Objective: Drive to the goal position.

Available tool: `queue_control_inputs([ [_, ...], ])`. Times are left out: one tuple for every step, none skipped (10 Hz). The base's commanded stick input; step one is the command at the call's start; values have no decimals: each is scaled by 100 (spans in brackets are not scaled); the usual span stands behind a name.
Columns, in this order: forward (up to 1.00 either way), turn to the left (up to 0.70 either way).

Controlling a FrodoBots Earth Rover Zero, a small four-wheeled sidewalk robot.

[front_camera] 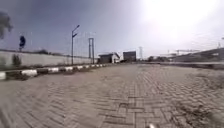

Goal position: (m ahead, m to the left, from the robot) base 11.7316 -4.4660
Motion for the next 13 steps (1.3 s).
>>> queue_control_inputs([
  [100,-40],
  [100,-40],
  [100,-40],
  [100,-24],
  [100,0],
  [100,0],
  [100,0],
  [100,0],
  [100,0],
  [100,0],
  [100,0],
  [100,0],
  [100,0],
])
